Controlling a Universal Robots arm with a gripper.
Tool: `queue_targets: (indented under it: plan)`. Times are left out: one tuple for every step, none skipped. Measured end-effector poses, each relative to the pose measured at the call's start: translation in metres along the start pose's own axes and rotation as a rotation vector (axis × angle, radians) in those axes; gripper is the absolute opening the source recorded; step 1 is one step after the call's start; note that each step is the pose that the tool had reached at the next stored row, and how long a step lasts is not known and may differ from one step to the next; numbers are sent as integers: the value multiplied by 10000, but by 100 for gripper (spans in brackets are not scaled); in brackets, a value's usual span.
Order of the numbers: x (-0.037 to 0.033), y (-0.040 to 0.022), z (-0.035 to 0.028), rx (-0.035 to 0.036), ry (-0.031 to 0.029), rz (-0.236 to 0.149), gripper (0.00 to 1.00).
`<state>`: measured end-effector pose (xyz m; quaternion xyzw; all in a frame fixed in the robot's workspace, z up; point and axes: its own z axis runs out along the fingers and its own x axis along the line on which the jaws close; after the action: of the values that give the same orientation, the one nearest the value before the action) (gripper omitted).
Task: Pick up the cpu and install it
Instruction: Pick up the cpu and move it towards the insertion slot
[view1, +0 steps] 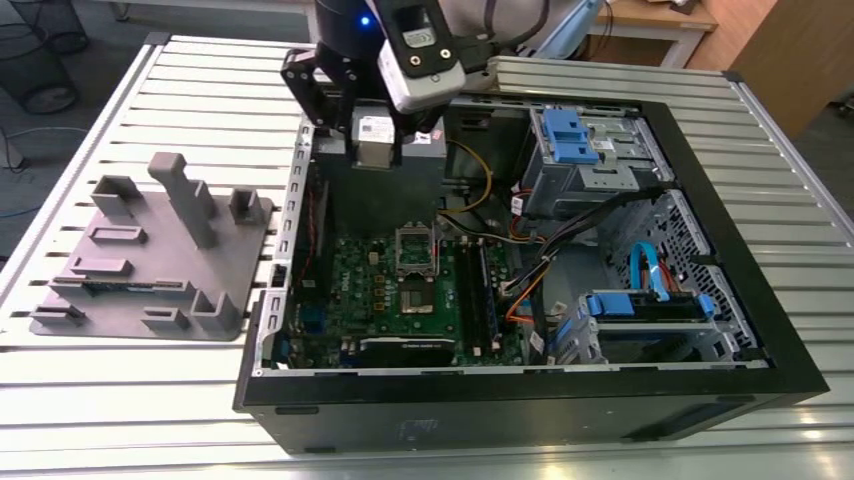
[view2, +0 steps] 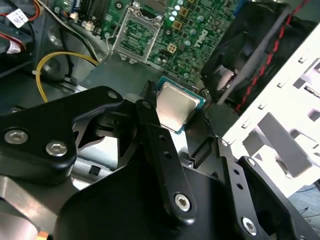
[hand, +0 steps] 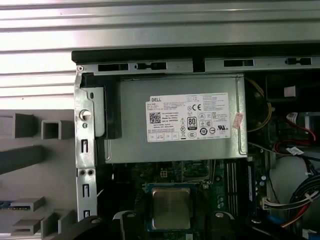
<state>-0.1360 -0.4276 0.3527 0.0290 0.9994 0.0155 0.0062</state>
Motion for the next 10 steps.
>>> queue_targets:
  plan:
    - [-23,1,3,0,0,1,47]
    - [-46,3,6,1,0,0,47]
    - [-70,4,9,0,0,0,47]
    - [-94,5,12,0,0,0,47]
    - [-117,6,15,0,0,0,47]
    - [-142,8,19,0,0,0,47]
    - [-162,9,22,0,0,0,47]
    - [-179,10,25,0,0,0,47]
    - [-194,10,28,0,0,0,47]
    - [-204,11,33,-2,-2,-1,47]
